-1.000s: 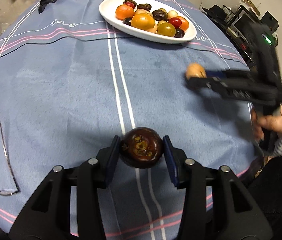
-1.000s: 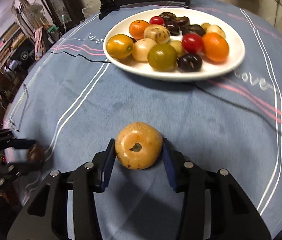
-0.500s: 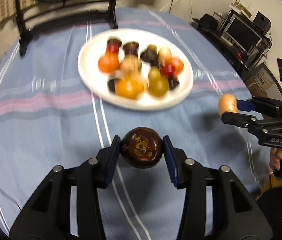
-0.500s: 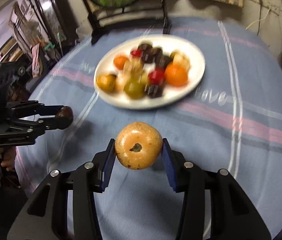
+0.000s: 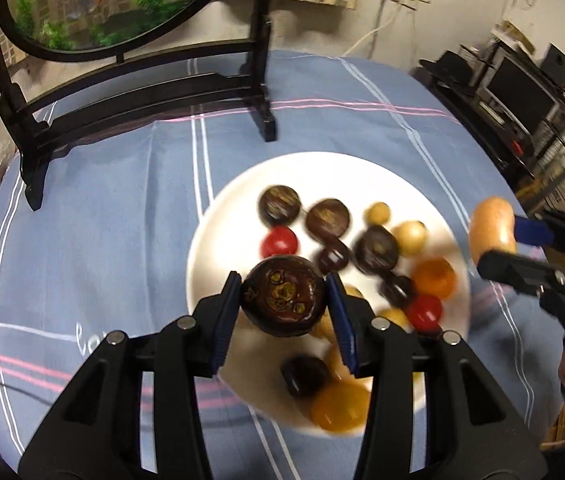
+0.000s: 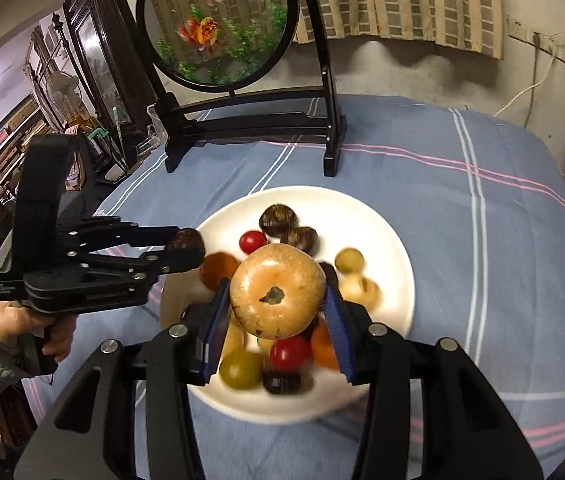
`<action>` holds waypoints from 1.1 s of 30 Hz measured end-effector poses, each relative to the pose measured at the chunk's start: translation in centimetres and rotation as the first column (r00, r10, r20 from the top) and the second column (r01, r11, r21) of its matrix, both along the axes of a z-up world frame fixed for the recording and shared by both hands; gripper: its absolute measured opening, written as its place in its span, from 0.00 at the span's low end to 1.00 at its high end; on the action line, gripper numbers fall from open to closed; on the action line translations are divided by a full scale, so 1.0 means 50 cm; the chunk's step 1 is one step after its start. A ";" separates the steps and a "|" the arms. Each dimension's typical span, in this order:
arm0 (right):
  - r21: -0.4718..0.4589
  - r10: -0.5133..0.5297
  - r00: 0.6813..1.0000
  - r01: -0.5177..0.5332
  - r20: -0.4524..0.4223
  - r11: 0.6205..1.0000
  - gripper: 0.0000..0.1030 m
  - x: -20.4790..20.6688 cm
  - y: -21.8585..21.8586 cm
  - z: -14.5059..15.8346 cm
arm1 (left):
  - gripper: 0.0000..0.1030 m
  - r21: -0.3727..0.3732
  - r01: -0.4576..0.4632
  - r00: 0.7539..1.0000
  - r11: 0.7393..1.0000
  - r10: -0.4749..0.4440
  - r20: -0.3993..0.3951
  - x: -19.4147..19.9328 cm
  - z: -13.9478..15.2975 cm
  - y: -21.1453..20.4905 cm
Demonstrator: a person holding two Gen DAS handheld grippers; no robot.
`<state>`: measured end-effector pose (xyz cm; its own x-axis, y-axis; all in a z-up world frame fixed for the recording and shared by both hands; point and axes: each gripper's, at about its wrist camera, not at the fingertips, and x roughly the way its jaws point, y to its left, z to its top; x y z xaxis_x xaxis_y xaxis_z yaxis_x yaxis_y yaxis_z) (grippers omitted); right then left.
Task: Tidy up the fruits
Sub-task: 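Carry both fruits over the plate and open both tools to release them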
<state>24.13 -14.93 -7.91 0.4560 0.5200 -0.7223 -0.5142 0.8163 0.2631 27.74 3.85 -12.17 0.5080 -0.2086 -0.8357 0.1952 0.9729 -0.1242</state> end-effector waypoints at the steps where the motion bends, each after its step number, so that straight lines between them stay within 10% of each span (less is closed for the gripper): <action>1: 0.000 0.003 1.000 -0.003 -0.006 1.000 0.44 0.017 0.010 -0.010 | 0.43 0.005 -0.011 1.000 1.000 0.011 -0.003 0.016 -0.006 0.003; 20: -0.027 0.013 0.996 -0.015 -0.085 1.000 0.46 0.091 0.066 -0.094 | 0.43 0.012 -0.047 0.999 0.999 0.047 -0.014 0.114 -0.063 -0.008; 24: -0.015 0.002 0.998 -0.003 -0.069 1.000 0.68 0.087 0.062 -0.086 | 0.44 0.014 -0.059 0.998 0.998 0.059 -0.012 0.112 -0.064 -0.005; 33: -0.003 -0.009 0.999 0.009 -0.047 1.000 0.68 0.062 0.049 -0.059 | 0.65 0.037 -0.084 0.996 0.996 0.083 0.028 0.088 -0.023 -0.008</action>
